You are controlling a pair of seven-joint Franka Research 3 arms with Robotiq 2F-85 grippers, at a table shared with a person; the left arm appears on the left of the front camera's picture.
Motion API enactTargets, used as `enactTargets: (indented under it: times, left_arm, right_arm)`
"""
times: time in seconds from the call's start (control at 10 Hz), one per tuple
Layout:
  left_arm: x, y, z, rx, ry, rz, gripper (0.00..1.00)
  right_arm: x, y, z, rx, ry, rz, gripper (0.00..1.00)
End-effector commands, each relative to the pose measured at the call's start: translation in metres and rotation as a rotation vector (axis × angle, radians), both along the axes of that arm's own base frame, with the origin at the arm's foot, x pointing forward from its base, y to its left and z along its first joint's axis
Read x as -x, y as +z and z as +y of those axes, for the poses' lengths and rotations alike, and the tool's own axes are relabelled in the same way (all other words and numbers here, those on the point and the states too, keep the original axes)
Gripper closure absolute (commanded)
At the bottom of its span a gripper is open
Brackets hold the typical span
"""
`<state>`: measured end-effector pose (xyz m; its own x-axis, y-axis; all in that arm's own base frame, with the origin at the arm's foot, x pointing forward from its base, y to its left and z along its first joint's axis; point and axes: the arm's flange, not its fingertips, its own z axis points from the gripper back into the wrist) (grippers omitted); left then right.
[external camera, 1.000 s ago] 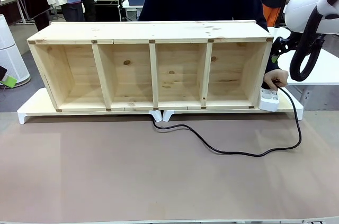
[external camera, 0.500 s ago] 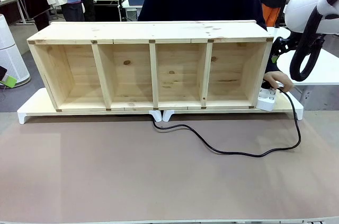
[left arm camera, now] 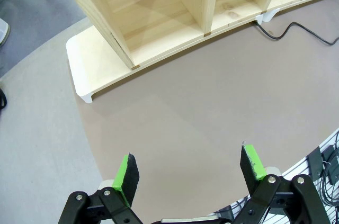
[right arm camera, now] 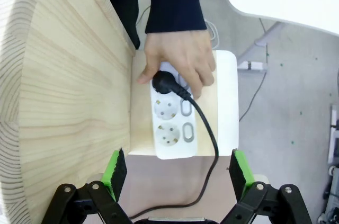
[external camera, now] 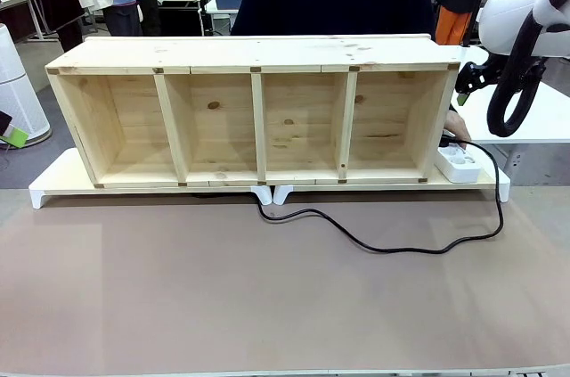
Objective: Perform cable management.
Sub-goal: Release the Power Cable when the human grasps it.
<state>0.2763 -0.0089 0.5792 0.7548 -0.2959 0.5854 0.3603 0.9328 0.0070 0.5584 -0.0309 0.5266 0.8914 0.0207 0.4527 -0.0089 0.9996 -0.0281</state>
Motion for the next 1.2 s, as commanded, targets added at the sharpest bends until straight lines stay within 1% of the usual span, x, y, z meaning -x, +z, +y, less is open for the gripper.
enactTargets:
  times: [0.0,1.1]
  left_arm:
    - [0.0018,-0.0005,0.0004,0.007,0.005,0.01,0.0]
    - [0.0018,-0.0005,0.0004,0.007,0.005,0.01,0.0]
  right_arm:
    - [0.0006,-0.0007,-0.0007,-0.001,-0.002,0.005,0.0]
    - [0.0006,-0.0007,-0.0007,-0.001,-0.002,0.005,0.0]
